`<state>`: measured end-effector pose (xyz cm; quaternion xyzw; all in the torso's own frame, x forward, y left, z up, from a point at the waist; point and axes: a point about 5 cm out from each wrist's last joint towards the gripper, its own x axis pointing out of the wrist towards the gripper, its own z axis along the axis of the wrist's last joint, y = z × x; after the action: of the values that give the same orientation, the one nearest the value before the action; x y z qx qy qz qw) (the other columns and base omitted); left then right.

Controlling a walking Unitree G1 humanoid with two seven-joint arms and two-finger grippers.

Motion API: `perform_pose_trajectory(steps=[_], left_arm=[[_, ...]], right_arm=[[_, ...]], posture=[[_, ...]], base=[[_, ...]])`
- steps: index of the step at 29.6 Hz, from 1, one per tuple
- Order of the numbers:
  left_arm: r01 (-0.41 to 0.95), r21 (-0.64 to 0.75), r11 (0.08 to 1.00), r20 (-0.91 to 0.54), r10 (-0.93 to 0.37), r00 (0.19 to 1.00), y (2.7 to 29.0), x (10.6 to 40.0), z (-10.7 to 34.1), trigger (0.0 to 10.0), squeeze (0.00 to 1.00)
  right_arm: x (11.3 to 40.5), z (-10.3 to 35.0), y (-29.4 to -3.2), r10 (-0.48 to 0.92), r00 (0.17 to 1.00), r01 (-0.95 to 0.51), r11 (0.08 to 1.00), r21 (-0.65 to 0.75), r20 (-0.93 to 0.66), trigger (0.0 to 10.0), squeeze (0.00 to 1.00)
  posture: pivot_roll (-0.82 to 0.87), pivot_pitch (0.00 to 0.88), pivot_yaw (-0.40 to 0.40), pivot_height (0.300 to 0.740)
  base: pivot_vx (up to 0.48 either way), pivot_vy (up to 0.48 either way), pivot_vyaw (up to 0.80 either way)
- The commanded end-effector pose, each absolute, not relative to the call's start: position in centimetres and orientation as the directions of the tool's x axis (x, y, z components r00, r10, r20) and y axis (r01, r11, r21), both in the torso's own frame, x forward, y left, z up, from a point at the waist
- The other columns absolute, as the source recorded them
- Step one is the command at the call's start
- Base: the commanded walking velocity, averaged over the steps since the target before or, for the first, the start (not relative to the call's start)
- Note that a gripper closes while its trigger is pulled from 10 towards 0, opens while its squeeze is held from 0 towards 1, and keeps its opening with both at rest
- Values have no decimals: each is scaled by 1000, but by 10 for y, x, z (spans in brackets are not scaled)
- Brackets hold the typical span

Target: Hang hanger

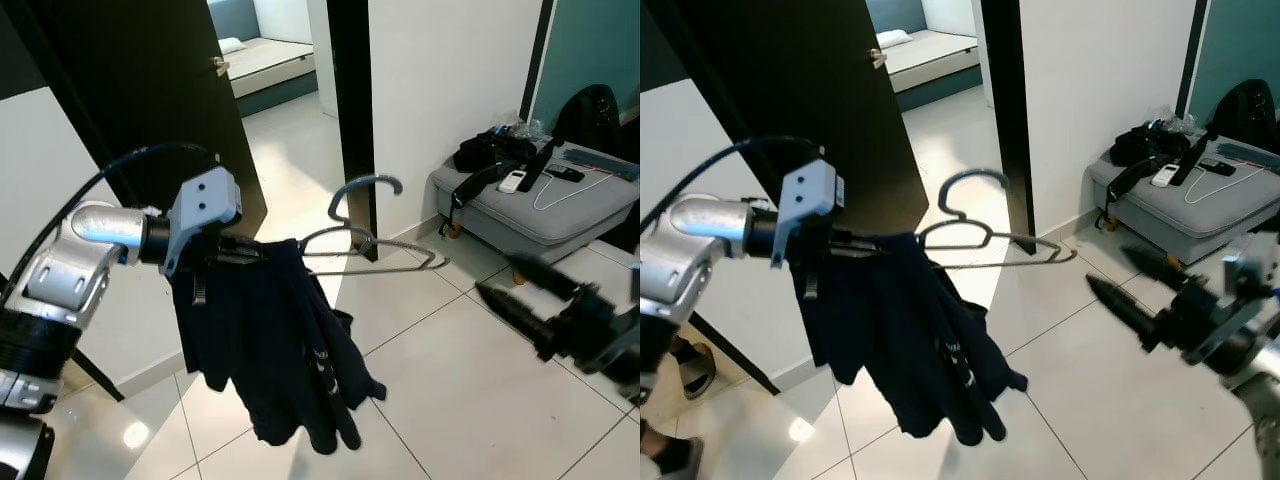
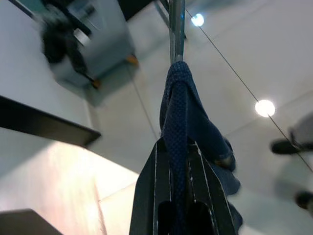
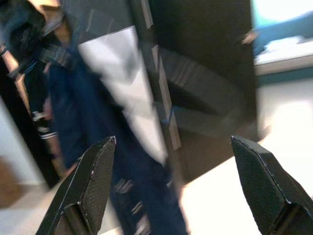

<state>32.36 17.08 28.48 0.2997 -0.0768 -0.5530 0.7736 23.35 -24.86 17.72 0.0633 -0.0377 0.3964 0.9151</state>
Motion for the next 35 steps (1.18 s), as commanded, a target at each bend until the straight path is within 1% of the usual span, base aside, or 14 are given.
perform_pose_trajectory(steps=[1, 2, 3, 4, 5, 6, 9, 13, 17, 22, 23, 27, 31, 35], left_arm=[[769, 589, 248, -100, -922, 374, 170, 321, 309, 431, 0], [769, 589, 248, -100, -922, 374, 170, 321, 309, 431, 0], [760, 598, 254, -54, -933, 355, 166, 319, 318, 3137, 0], [748, 609, 265, -4, -941, 338, 163, 318, 328, 6118, 0], [740, 616, 272, 25, -945, 327, 162, 317, 334, 6118, 0], [727, 625, 285, 61, -946, 319, 161, 316, 342, 10000, 0], [712, 634, 302, 113, -947, 302, 162, 315, 354, 10000, 0], [706, 640, 303, 151, -951, 271, 164, 312, 364, 10000, 0], [701, 642, 311, 165, -949, 270, 165, 313, 367, 10000, 0], [691, 643, 331, 217, -944, 249, 162, 313, 376, 10000, 0], [694, 641, 328, 231, -945, 233, 160, 311, 379, 10000, 0], [696, 642, 321, 246, -946, 209, 156, 308, 382, 10000, 0], [703, 649, 292, 245, -954, 171, 149, 305, 384, 10000, 0], [711, 648, 272, 242, -959, 147, 145, 303, 383, 10000, 0]], right_arm=[[234, 169, -230, 764, 638, -769, 629, 110, 91, 10000, 0], [234, 169, -230, 764, 638, -769, 629, 110, 91, 10000, 0], [236, 164, -224, 767, 635, -772, 623, 127, 92, 10000, 0], [238, 160, -220, 767, 635, -771, 621, 139, 96, 10000, 0], [239, 158, -217, 766, 635, -771, 620, 145, 98, 10000, 0], [240, 156, -215, 765, 636, -770, 619, 153, 103, 10000, 0], [243, 156, -215, 754, 646, -762, 626, 168, 119, 10000, 0], [245, 160, -218, 735, 660, -750, 635, 185, 155, 10000, 0], [245, 161, -218, 733, 662, -749, 636, 184, 157, 10000, 0], [245, 160, -213, 737, 658, -752, 636, 174, 152, 10000, 0], [245, 161, -210, 741, 652, -757, 629, 176, 159, 10000, 0], [244, 161, -205, 757, 633, -773, 607, 182, 164, 10000, 0], [246, 164, -192, 802, 574, -818, 554, 155, 165, 10000, 0], [255, 171, -187, 791, 579, -815, 563, 134, 196, 10000, 0]], posture=[[-99, 0, 171, 740], [-99, 0, 171, 740], [-96, 0, 170, 740], [-96, 0, 170, 740], [-96, 0, 170, 740], [-91, 0, 168, 740], [-91, 0, 168, 740], [-94, 0, 170, 740], [-96, 0, 174, 740], [-99, 0, 179, 740], [-98, 0, 180, 740], [-98, 0, 180, 740], [-94, 0, 183, 740], [-91, 0, 179, 740]], base=[[0, 0, 0], [0, 0, 0], [0, 0, 0], [0, 0, 0], [0, 0, 0], [0, 0, 0], [0, 0, 0], [0, 0, 0], [0, 0, 0], [0, 0, 0], [0, 0, 0], [0, 0, 0], [0, 0, 0], [0, 0, 0]])
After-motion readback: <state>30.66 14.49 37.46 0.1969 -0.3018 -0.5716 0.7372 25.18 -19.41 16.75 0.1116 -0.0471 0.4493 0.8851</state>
